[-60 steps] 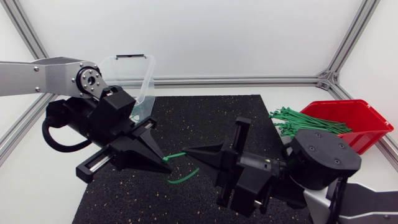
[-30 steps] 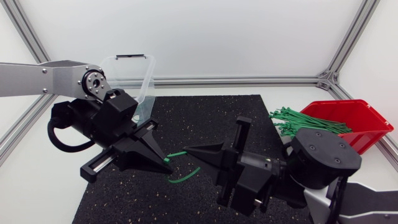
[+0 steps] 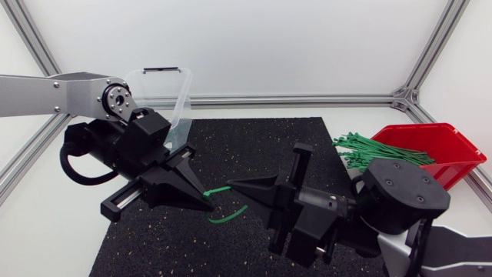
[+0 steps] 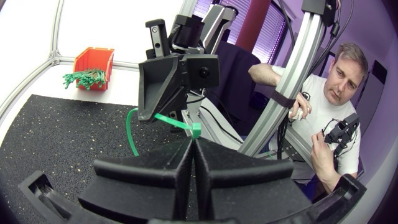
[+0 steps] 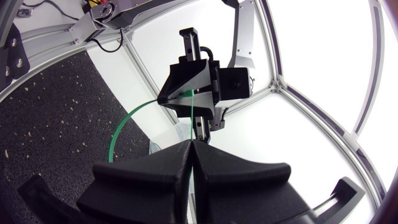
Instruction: Take a green cable tie from the red box, thread the tail through the head to close it, then place it in the transparent bin on the left.
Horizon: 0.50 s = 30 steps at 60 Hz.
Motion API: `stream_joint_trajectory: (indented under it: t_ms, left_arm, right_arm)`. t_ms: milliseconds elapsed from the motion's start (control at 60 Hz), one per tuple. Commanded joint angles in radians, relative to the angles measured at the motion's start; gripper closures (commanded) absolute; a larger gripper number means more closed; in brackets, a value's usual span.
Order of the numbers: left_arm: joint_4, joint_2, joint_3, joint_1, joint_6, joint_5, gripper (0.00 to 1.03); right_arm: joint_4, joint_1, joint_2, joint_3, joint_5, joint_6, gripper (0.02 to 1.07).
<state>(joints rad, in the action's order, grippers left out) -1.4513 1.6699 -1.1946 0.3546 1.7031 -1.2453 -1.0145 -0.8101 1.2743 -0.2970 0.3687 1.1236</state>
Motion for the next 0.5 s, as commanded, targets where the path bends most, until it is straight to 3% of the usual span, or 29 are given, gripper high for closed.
stream_joint_trajectory:
  t_ms: [0,483]
  left_arm:
    - [-0.024,0.025,-0.023,-0.006,0.035,-0.011,1.0]
    - [-0.031,0.03,-0.031,-0.006,0.041,-0.011,1.0]
  right_arm:
    - [-0.009,-0.008,-0.012,0.025,-0.004,0.021,1.01]
    - [-0.01,-0.018,-0.009,0.029,-0.013,0.021,1.01]
